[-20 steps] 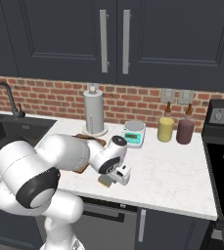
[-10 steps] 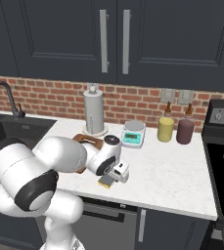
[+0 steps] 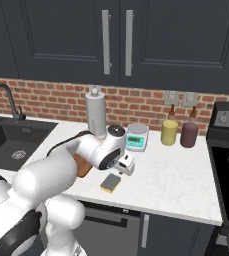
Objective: Pick up the sponge from the counter and clean the cutting board by briefly scrubbing or pressing down on the cutting board. Once finished, release the sponge.
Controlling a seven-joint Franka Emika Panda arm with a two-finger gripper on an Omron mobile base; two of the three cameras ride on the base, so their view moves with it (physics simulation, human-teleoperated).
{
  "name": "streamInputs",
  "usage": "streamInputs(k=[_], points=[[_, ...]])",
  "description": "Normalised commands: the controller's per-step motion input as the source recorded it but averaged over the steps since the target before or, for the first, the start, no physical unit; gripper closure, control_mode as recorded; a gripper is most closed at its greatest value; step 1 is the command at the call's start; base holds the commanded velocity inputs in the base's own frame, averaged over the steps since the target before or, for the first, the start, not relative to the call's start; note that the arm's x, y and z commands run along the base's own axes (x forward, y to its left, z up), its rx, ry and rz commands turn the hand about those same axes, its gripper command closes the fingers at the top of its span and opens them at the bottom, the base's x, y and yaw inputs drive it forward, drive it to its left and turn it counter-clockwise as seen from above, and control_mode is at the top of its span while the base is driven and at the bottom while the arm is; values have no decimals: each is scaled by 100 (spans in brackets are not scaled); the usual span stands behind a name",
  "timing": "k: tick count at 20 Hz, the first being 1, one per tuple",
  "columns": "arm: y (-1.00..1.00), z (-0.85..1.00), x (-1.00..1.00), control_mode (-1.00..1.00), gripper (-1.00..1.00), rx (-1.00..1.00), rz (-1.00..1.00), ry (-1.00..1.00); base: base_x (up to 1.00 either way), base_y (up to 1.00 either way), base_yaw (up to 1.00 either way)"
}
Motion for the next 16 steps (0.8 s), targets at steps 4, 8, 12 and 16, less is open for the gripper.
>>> streamInputs(k=[4, 8, 12, 16], points=[[3, 100, -36, -100, -100, 1, 12, -12, 0, 0, 0], [20, 100, -43, -100, -100, 4, 16, -7, 0, 0, 0], [28, 88, -73, -100, -100, 4, 4, -12, 0, 0, 0], [43, 61, -93, -100, -100, 0, 0, -20, 0, 0, 0]])
